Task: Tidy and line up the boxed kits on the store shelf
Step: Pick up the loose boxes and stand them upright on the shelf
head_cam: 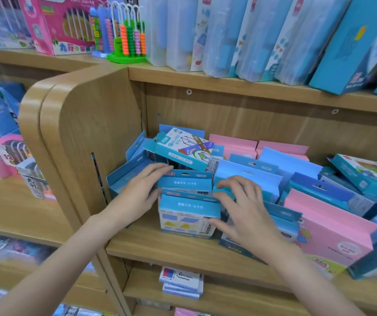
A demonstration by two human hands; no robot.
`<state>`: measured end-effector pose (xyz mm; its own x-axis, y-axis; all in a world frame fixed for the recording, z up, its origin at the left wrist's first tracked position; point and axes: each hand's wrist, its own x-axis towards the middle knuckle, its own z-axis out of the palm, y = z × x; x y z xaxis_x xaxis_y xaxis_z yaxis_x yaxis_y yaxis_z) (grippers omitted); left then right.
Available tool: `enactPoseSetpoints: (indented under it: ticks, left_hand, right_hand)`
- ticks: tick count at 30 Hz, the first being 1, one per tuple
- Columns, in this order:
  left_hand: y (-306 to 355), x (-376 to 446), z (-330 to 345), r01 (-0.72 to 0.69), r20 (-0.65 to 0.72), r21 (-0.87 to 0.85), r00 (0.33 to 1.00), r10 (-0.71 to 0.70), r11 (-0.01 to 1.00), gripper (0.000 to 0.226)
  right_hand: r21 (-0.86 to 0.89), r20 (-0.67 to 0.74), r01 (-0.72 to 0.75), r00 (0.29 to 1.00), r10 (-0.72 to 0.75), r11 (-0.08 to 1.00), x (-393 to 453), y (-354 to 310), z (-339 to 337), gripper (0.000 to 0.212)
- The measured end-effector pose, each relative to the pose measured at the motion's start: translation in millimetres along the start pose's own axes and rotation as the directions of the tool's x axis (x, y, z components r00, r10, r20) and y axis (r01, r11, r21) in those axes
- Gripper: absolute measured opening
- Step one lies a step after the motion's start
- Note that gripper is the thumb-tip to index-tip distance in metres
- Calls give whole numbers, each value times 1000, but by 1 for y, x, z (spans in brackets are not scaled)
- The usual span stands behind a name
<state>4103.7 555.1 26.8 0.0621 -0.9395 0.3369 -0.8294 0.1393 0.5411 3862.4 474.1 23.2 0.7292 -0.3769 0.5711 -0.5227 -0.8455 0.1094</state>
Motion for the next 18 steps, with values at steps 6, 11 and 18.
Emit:
enactPoseSetpoints:
  ticks: [6,11,18]
  left_hand:
    - [1,-27,-13,50,-49,-316,996,-69,947,39]
    - [-1,-40,5,86,23,-262,996,-83,961,66]
    - [0,-47,35,141,-39,-381,985,-168,914,77]
  right_hand:
    - [-137,71,-95,992,105,986,22,-8,11,53]
    - [-112,39,-86,995,91,990,15,-7,9,67]
    - [-109,-2,-132,991,133,985,-21,22,-19,60]
